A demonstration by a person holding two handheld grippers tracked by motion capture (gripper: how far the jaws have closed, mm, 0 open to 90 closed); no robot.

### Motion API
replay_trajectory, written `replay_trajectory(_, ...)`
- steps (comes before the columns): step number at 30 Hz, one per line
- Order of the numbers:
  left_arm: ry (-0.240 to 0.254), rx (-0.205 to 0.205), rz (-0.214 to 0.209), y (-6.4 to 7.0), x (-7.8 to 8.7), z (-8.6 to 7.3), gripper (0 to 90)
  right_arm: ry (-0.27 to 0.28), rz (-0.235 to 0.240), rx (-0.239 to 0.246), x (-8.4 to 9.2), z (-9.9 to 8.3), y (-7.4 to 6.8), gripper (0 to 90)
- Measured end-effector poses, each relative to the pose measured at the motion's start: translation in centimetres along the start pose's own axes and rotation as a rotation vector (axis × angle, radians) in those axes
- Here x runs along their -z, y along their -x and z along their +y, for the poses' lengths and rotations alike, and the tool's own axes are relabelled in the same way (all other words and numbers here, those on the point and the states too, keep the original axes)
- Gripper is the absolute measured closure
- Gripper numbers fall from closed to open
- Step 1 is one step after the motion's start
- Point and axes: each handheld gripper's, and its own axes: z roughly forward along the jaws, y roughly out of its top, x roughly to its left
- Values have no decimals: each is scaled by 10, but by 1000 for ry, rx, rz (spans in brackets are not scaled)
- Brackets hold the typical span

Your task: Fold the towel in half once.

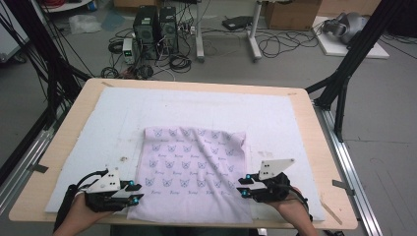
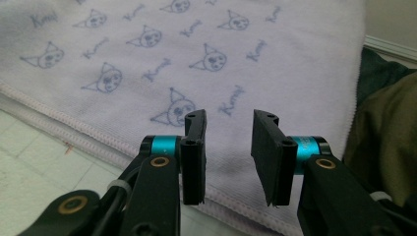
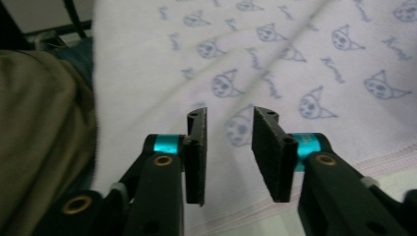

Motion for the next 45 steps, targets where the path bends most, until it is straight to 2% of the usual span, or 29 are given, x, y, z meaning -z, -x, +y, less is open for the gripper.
replay_trajectory(4,-4,24,33,-13,-6,-3,648,-13,-24,-14,-8,3,12,632)
replay_trajectory(8,21,50,61,-33,-5,6,647,-5,-57,-40,-11,13,30,614)
replay_trajectory(13,54,101,103,-73,-4,29,641,8,-101,-91,-10,34,63,559)
replay_trajectory(16,65,142,141,-98,-7,44,603,16,-122,-128,-9,47,86,508)
replay_trajectory(19,60,194,153,-122,-13,56,561,25,-147,-159,-10,56,107,481)
replay_trajectory(21,52,225,143,-136,-17,61,524,22,-147,-185,-11,60,121,460)
replay_trajectory(23,38,245,153,-148,-23,66,486,22,-140,-204,-15,64,133,450)
replay_trajectory(25,59,259,149,-157,-26,70,459,13,-136,-231,-20,64,142,440)
replay_trajectory(28,57,275,135,-165,-34,75,421,11,-97,-261,-28,61,151,434)
replay_trajectory(29,46,272,131,-167,-36,77,425,1,-93,-272,-30,59,152,432)
replay_trajectory(30,57,264,127,-168,-39,76,451,-9,-85,-285,-33,57,154,431)
replay_trajectory(31,56,252,112,-168,-40,75,579,-23,-74,-304,-35,56,155,458)
replay_trajectory(32,46,238,91,-168,-41,74,708,-30,-60,-306,-36,55,155,507)
replay_trajectory(34,12,225,61,-168,-42,72,826,-45,-19,-302,-38,55,153,659)
replay_trajectory(35,16,216,61,-167,-41,71,856,-51,-1,-287,-39,57,151,740)
replay_trajectory(36,26,209,64,-165,-38,72,866,-55,1,-265,-38,59,148,812)
replay_trajectory(37,41,196,72,-163,-34,74,869,-58,-10,-240,-37,62,145,838)
replay_trajectory(41,91,139,85,-147,-16,80,872,-13,-52,-160,-22,74,128,852)
replay_trajectory(43,105,110,84,-136,-9,75,870,0,-58,-109,-15,77,115,852)
replay_trajectory(45,91,85,76,-125,-5,64,865,1,-54,-61,-12,74,99,847)
